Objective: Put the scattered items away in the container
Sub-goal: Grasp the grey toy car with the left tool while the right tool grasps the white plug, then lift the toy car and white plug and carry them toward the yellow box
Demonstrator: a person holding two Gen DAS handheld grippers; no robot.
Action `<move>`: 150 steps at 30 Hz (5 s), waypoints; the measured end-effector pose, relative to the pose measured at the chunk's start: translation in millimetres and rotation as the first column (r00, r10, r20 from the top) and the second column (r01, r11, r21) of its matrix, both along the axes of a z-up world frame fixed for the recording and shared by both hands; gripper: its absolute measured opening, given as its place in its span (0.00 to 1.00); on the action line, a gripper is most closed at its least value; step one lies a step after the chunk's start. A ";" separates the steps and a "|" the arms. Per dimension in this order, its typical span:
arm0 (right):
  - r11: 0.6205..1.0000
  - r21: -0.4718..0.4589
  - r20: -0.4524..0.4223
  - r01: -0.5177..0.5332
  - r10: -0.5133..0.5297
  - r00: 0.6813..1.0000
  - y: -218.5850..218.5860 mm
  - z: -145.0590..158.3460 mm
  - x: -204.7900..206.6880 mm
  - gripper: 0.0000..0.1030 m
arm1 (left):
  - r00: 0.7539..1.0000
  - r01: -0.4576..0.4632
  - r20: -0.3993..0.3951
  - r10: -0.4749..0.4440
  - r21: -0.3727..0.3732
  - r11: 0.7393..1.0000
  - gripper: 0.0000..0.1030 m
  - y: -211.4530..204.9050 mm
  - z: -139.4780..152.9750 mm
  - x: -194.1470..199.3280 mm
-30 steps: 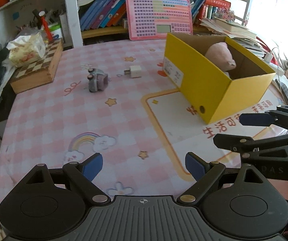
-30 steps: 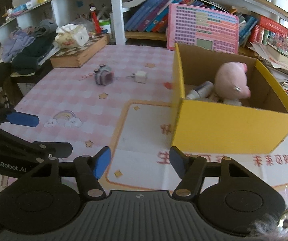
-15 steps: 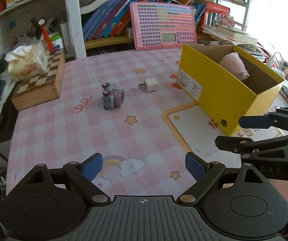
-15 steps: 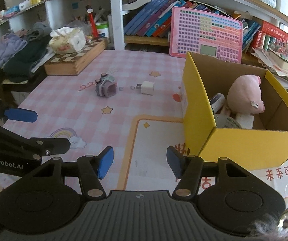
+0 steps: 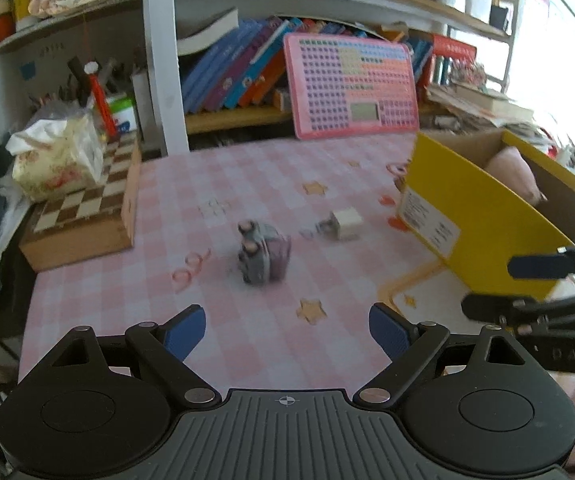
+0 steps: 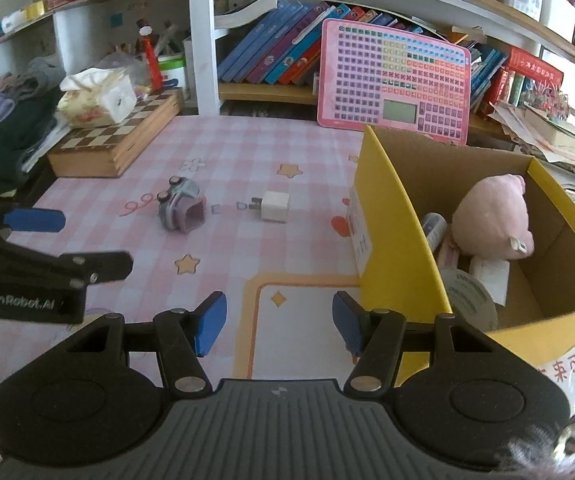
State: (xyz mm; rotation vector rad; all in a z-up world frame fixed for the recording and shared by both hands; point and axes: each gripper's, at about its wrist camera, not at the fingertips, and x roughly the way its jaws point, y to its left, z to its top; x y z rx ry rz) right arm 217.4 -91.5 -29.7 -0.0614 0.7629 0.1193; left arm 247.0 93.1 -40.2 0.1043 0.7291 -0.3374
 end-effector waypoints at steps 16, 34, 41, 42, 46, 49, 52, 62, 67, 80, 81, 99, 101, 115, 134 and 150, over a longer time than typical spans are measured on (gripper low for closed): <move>0.998 0.009 -0.046 0.066 -0.066 0.997 25.0 -20.4 61.1 0.56 | 1.000 -0.007 -0.007 0.007 0.033 0.999 0.73 -16.0 -44.9 85.0; 0.995 0.001 -0.039 0.096 -0.096 0.995 28.8 -35.0 107.9 0.56 | 0.997 -0.006 -0.074 0.006 -0.003 1.000 0.36 -7.7 -62.6 112.1; 0.996 -0.012 -0.042 0.092 -0.092 0.995 34.9 -48.9 135.6 0.55 | 0.995 -0.037 -0.098 0.033 -0.036 0.999 0.36 7.5 -59.2 113.7; 0.996 -0.019 -0.045 0.092 -0.093 0.995 34.8 -50.8 140.3 0.55 | 0.994 -0.039 -0.100 0.035 -0.038 0.999 0.36 8.7 -58.8 113.4; 0.995 -0.017 -0.048 0.101 -0.102 0.994 33.3 -55.8 156.9 0.55 | 0.993 -0.045 -0.108 0.039 -0.052 0.998 0.36 14.5 -56.3 111.7; 0.995 -0.015 -0.052 0.097 -0.098 0.994 34.0 -60.5 167.3 0.55 | 0.994 -0.046 -0.105 0.041 -0.055 0.997 0.36 16.9 -54.2 110.5; 0.995 -0.020 -0.061 0.101 -0.102 0.993 35.0 -65.1 175.5 0.54 | 0.994 -0.045 -0.102 0.040 -0.051 0.998 0.36 17.7 -53.3 109.7; 0.995 -0.010 -0.088 0.104 -0.104 0.991 31.7 -69.9 184.0 0.40 | 0.994 -0.032 -0.104 0.027 -0.051 0.998 0.36 18.1 -51.5 107.6; 0.995 0.001 -0.072 0.095 -0.095 0.993 30.6 -63.9 178.3 0.40 | 0.996 -0.026 -0.091 0.021 -0.061 0.998 0.36 17.7 -44.9 106.5; 0.999 0.035 -0.039 0.036 -0.034 0.999 33.7 -32.2 133.8 0.40 | 0.998 0.025 -0.047 -0.028 -0.067 0.997 0.36 16.5 -22.7 79.6; 0.999 0.034 -0.036 0.032 -0.031 0.999 33.5 -30.4 129.3 0.40 | 0.999 0.028 -0.043 -0.031 -0.063 0.998 0.36 16.5 -21.0 76.4; 0.996 0.068 -0.044 -0.057 0.060 0.997 21.4 0.3 38.8 0.40 | 0.996 0.061 -0.055 -0.069 -0.132 0.989 0.36 27.4 10.7 5.0; 0.995 0.067 -0.047 -0.070 0.073 0.996 20.6 3.4 28.2 0.40 | 0.995 0.073 -0.054 -0.081 -0.136 0.988 0.36 27.1 14.5 -3.7; 0.992 0.076 -0.048 -0.097 0.101 0.994 17.4 14.7 -35.5 0.40 | 0.992 0.109 -0.052 -0.118 -0.156 0.982 0.36 22.1 26.2 -53.6; 0.987 0.100 -0.037 -0.129 0.133 0.990 -17.5 22.7 -78.6 0.40 | 0.992 0.101 -0.055 -0.111 -0.156 0.983 0.36 -14.8 36.8 -90.7; 0.965 0.118 -0.045 -0.236 0.242 0.969 -74.4 29.7 -101.1 0.40 | 0.997 0.016 -0.076 -0.028 -0.153 0.988 0.36 -72.6 42.0 -127.3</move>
